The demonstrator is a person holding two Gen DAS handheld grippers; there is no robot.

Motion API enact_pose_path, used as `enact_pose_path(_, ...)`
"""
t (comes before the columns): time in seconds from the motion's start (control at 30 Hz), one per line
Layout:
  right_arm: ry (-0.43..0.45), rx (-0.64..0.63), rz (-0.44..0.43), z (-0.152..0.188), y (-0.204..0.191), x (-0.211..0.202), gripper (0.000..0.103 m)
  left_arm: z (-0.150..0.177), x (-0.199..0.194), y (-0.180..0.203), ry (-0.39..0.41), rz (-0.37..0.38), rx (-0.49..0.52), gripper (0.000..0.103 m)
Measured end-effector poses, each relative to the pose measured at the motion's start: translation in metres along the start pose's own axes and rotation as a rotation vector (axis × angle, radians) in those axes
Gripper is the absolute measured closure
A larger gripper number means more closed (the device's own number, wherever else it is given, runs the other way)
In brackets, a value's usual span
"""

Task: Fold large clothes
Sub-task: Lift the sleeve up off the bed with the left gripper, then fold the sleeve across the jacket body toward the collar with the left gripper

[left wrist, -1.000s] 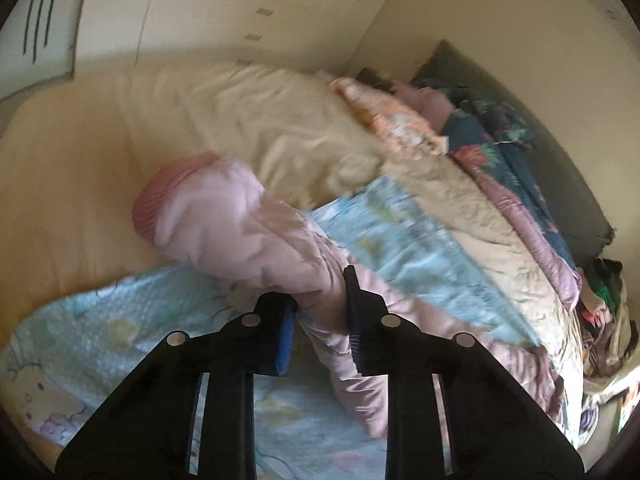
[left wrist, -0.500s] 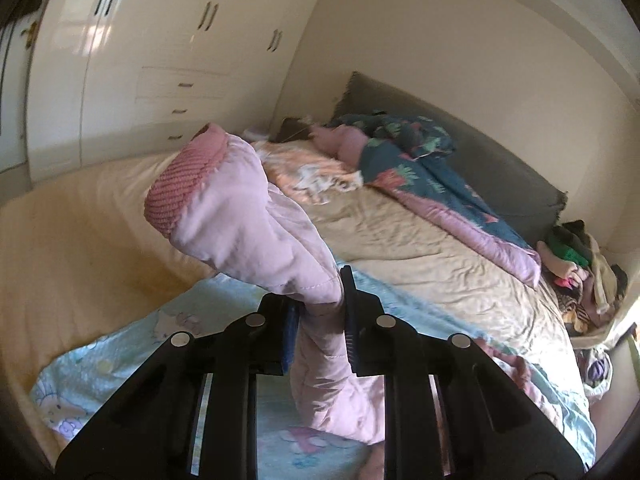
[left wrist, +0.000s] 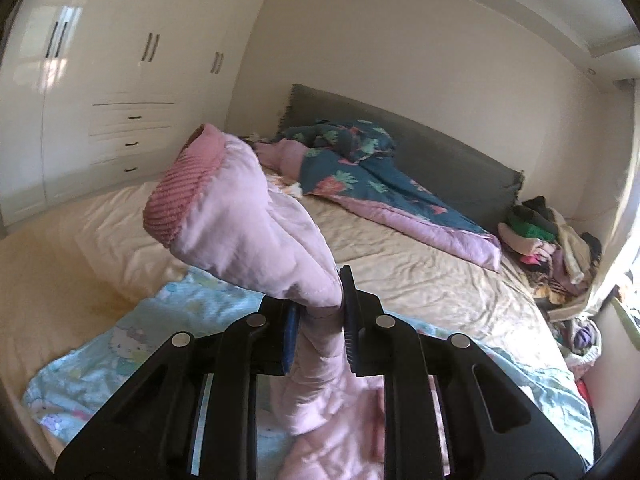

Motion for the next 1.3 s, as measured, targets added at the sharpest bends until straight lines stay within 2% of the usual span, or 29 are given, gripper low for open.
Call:
enact_pose_path(0.57,0.064,0.076,0.128,0.008,0.082,-0.056,0.004,0.041,0.0,0.106,-0.035,0.119,0.121,0.092)
enact_pose_path(0.97,0.11,0.154,0.173,0.018,0.128,-0.076,0.004,0.089,0.01,0.162,-0.101,0.174,0.204,0.093)
enact_pose_path(1.3,0.117,0.222,0.206,0.032,0.162,-0.083,0.004,0.141,0.022,0.205,-0.182,0.22,0.29,0.093)
Point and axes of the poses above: each gripper's, at about its wrist camera, not at the fingertips, and x roughly the way its jaws point, y to its right, z to its underside, the point moved 7 cm from there along x, roughly the way its jaws point, and after that the axes turned 2 degrees about -x, right-handed, at the moved point
